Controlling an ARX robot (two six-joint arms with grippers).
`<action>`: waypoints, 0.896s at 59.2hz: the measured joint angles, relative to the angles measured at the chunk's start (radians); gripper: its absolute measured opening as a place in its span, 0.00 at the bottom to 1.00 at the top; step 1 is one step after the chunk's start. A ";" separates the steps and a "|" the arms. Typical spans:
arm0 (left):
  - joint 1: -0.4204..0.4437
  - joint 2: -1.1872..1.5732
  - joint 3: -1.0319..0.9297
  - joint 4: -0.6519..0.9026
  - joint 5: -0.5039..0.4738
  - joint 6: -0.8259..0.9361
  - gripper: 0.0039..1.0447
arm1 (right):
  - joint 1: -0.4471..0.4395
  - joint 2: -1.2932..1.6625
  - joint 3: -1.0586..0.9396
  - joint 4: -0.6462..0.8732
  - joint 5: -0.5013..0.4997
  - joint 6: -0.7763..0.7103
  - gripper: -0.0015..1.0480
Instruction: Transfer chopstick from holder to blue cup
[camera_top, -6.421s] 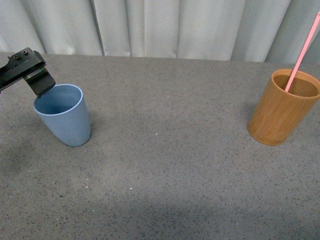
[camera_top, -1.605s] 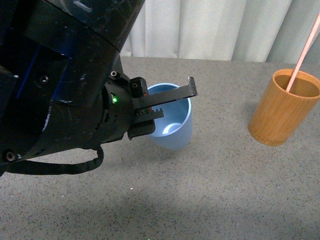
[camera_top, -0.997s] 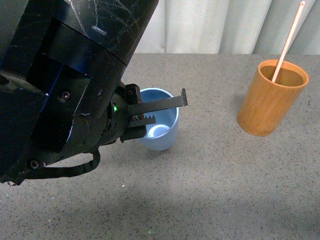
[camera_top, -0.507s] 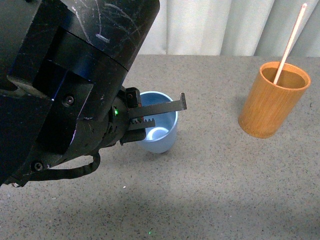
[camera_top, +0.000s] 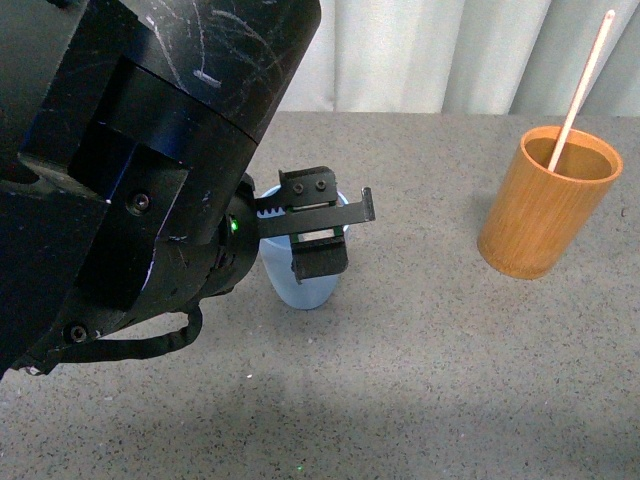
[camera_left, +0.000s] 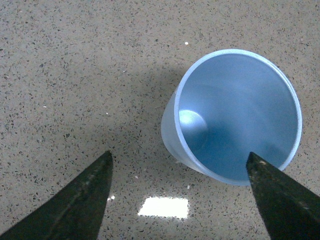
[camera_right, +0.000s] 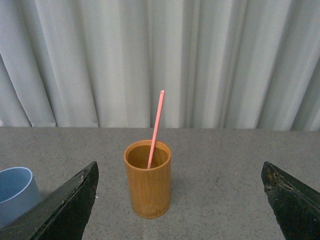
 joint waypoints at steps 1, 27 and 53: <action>0.000 0.000 0.000 0.000 0.000 0.000 0.80 | 0.000 0.000 0.000 0.000 0.000 0.000 0.91; 0.085 -0.040 -0.230 0.648 -0.160 0.288 0.74 | 0.000 0.000 0.000 0.000 -0.002 0.000 0.91; 0.542 -0.625 -0.683 0.830 0.272 0.579 0.04 | 0.000 0.000 0.000 0.000 -0.001 0.000 0.91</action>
